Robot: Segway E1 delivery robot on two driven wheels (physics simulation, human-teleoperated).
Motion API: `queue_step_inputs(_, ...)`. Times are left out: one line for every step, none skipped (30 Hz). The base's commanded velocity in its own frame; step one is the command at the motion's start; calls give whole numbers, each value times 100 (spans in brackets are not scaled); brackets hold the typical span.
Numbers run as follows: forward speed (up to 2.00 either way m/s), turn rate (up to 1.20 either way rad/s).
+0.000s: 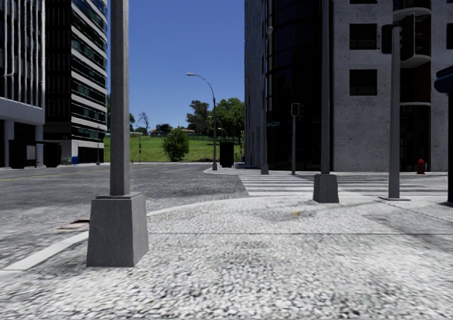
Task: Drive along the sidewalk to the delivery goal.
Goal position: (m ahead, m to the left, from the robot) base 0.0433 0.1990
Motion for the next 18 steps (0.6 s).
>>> queue_step_inputs(0, 0)
queue_step_inputs(0, 0)
queue_step_inputs(0, 0)
queue_step_inputs(0, 0)
queue_step_inputs(0, 0)
queue_step_inputs(0, 0)
queue_step_inputs(0, 0)
queue_step_inputs(0, 0)
queue_step_inputs(0, 0)
queue_step_inputs(0, 0)
queue_step_inputs(0, 0)
queue_step_inputs(0, 0)
queue_step_inputs(0, 0)
queue_step_inputs(0, 0)
queue_step_inputs(0, 0)
queue_step_inputs(0, 0)
queue_step_inputs(0, 0)
queue_step_inputs(0, 0)
